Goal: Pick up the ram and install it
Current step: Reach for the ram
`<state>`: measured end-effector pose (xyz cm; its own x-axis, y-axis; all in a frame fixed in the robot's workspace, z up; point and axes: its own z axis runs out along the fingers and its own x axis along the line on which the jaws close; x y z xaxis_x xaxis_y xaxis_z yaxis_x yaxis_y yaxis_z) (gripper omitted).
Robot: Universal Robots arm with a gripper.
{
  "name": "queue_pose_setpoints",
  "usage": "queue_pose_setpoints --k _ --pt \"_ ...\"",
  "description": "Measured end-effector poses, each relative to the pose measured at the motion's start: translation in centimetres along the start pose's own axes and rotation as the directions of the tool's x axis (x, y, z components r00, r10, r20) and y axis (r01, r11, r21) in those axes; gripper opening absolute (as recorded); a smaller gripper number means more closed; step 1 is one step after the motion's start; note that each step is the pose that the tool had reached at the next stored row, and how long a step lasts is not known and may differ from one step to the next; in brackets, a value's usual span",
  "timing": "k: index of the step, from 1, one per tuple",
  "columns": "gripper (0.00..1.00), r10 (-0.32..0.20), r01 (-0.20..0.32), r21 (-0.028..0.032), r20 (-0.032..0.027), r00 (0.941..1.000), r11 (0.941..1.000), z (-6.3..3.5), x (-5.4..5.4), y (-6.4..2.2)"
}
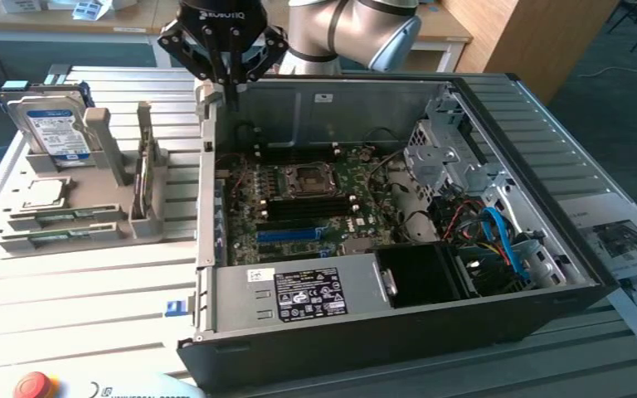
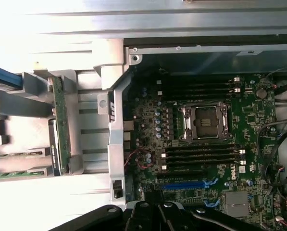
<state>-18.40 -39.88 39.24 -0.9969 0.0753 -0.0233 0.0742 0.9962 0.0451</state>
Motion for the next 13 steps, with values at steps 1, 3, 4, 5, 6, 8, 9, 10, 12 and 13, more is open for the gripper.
queue_pose_setpoints --k 1,3,4,5,6,8,9,10,12,13 --pt "0.11 0.0 0.0 -0.0001 0.0 1.0 1.0 0.0 0.2 -0.02" --pt "0.11 0.0 0.0 0.0 0.0 1.0 1.0 -0.01 0.7 -0.05" --pt "0.11 0.0 0.0 0.0 0.0 1.0 1.0 -0.02 0.9 -0.07" --pt "0.11 0.0 0.0 0.0 0.0 1.0 1.0 -0.02 1.3 -0.1" --pt "0.11 0.0 0.0 0.0 0.0 1.0 1.0 -0.03 1.5 -0.11" --pt "0.11 0.0 0.0 0.0001 -0.0001 1.0 1.0 -0.04 2.0 -0.15" --pt "0.11 0.0 0.0 0.0001 -0.0001 1.0 1.0 -0.04 2.3 -0.17" --pt "0.11 0.0 0.0 0.0 0.0 1.0 1.0 -0.04 2.6 -0.19" --pt "0.11 0.0 0.0 0.0 -0.0001 1.0 1.0 -0.05 3.0 -0.23" --pt "0.11 0.0 0.0 0.0 0.0 1.0 1.0 -0.05 3.3 -0.25"
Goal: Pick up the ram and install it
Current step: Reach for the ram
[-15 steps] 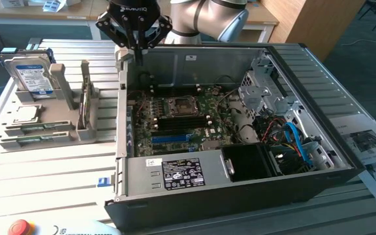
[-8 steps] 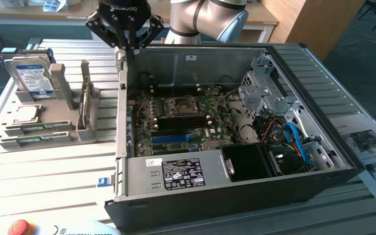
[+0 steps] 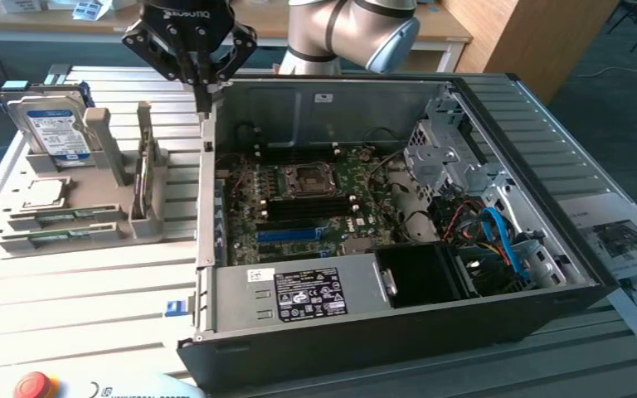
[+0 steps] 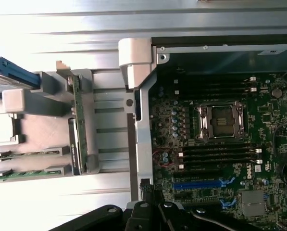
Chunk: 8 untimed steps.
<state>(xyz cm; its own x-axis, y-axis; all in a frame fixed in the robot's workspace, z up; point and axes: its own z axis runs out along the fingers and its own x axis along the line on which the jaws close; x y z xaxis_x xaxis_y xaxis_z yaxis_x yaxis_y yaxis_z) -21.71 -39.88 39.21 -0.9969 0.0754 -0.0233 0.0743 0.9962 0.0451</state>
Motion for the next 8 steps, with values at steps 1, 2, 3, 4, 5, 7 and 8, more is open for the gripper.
queue_pose_setpoints --k 1,2,3,4,5,7,8 --pt "0.11 0.0 0.0 0.0 0.0 1.0 1.0 0.0 0.2 -0.02" --pt "0.11 0.0 0.0 0.0001 0.0 1.0 1.0 -0.01 0.5 -0.04" --pt "0.11 0.0 0.0 0.0001 0.0 1.0 1.0 -0.02 0.7 -0.06" --pt "0.11 0.0 0.0 0.0001 0.0 1.0 1.0 -0.02 1.0 -0.07" --pt "0.11 0.0 0.0 0.0 0.0 1.0 1.0 -0.02 1.2 -0.09" --pt "0.11 0.0 0.0 0.0 0.0001 1.0 1.0 -0.03 1.7 -0.13" --pt "0.11 0.0 0.0 0.0001 0.0 1.0 1.0 -0.04 1.9 -0.14"
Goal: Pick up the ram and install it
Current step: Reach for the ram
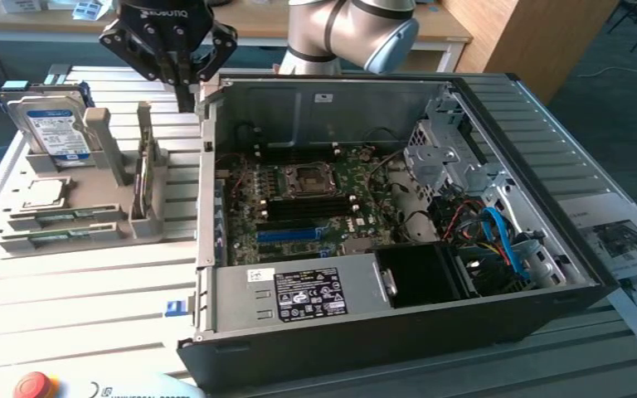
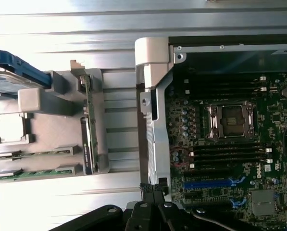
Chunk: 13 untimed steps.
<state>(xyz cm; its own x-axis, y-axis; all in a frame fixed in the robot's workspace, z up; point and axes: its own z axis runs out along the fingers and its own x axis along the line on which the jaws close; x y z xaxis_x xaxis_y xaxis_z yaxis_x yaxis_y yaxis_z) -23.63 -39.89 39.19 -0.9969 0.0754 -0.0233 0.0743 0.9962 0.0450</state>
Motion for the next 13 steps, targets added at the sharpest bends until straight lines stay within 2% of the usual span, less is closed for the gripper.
queue_pose_setpoints --k 13 --pt "0.11 0.0 0.0 -0.0001 0.0 1.0 1.0 -0.04 3.2 -0.24"
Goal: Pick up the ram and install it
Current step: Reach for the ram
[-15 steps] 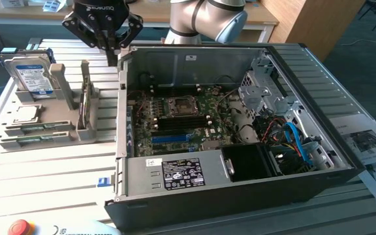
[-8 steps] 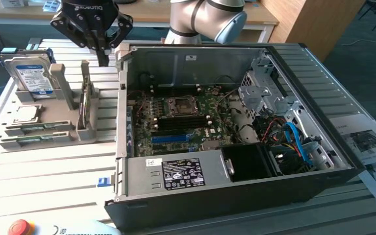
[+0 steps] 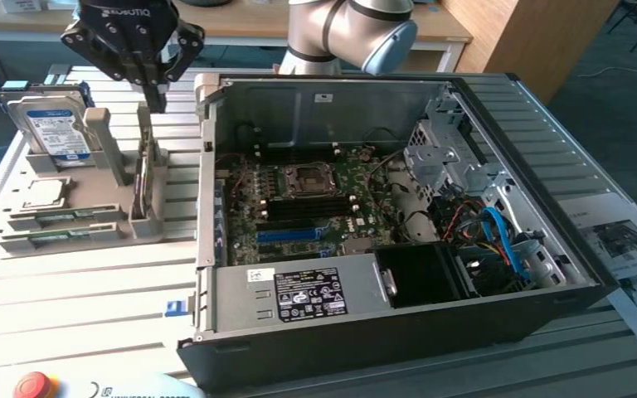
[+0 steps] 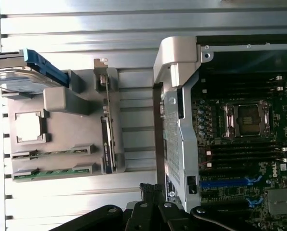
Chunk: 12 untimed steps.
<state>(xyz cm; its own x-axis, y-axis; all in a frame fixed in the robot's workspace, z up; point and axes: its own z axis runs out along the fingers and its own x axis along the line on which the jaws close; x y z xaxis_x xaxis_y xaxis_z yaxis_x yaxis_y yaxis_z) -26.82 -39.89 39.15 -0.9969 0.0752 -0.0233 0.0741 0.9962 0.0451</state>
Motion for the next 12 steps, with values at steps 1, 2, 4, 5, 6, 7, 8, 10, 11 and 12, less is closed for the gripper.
queue_pose_setpoints --k 1,2,4,5,6,7,8,10,11,12 --pt "0.11 0.0 0.0 0.0 0.0 1.0 1.0 0.0 0.2 -0.02" --pt "0.11 0.0 0.0 0.0 0.0 1.0 1.0 -0.01 0.5 -0.04" --pt "0.11 0.0 0.0 0.0001 0.0 1.0 1.0 -0.02 1.0 -0.07" --pt "0.11 0.0 0.0 0.0 0.0 1.0 1.0 -0.02 1.3 -0.09" --pt "0.11 0.0 0.0 0.0 -0.0001 1.0 1.0 -0.03 1.5 -0.11" --pt "0.11 0.0 0.0 0.0001 -0.0001 1.0 1.0 -0.03 1.8 -0.13" --pt "0.11 0.0 0.0 0.0 0.0 1.0 1.0 -0.03 2.0 -0.15" --pt "0.11 0.0 0.0 0.0 0.0 1.0 1.0 -0.04 2.6 -0.19" --pt "0.11 0.0 0.0 0.0 0.0 1.0 1.0 -0.05 2.9 -0.21" --pt "0.11 0.0 0.0 0.0 -0.0001 1.0 1.0 -0.05 3.1 -0.23"
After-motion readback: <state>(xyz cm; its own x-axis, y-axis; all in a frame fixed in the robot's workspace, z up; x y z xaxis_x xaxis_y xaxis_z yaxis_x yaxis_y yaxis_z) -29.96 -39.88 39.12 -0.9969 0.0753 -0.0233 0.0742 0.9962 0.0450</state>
